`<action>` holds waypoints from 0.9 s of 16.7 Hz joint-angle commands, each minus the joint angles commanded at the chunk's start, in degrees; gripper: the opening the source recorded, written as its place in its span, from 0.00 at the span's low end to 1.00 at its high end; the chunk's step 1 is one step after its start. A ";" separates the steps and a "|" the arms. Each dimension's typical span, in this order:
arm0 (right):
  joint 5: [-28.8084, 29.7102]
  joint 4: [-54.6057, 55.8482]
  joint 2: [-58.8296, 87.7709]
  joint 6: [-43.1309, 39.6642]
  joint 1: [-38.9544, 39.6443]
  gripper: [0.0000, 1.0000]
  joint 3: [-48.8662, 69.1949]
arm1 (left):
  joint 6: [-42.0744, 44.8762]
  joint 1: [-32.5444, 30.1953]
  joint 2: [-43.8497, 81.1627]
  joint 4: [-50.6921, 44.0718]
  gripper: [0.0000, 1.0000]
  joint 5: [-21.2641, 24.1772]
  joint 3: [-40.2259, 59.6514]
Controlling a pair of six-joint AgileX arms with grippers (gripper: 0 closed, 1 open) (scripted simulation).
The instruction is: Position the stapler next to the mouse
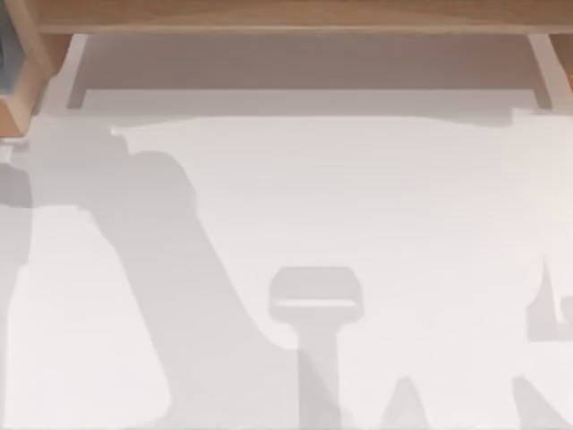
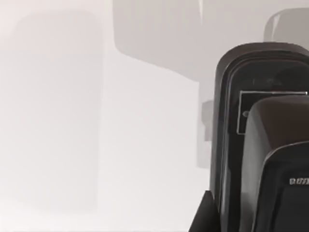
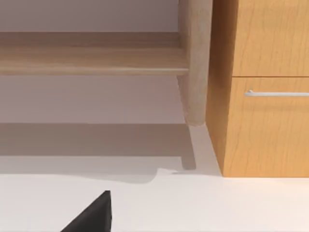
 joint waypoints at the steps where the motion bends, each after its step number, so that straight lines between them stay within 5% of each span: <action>1: 0.00 0.00 0.00 0.00 0.00 1.00 0.00 | 0.15 -0.28 -0.21 0.13 0.00 -0.05 -0.12; 15: 0.00 0.00 0.00 0.00 0.00 1.00 0.00 | -13.17 7.43 -1.70 5.83 0.00 2.97 -2.59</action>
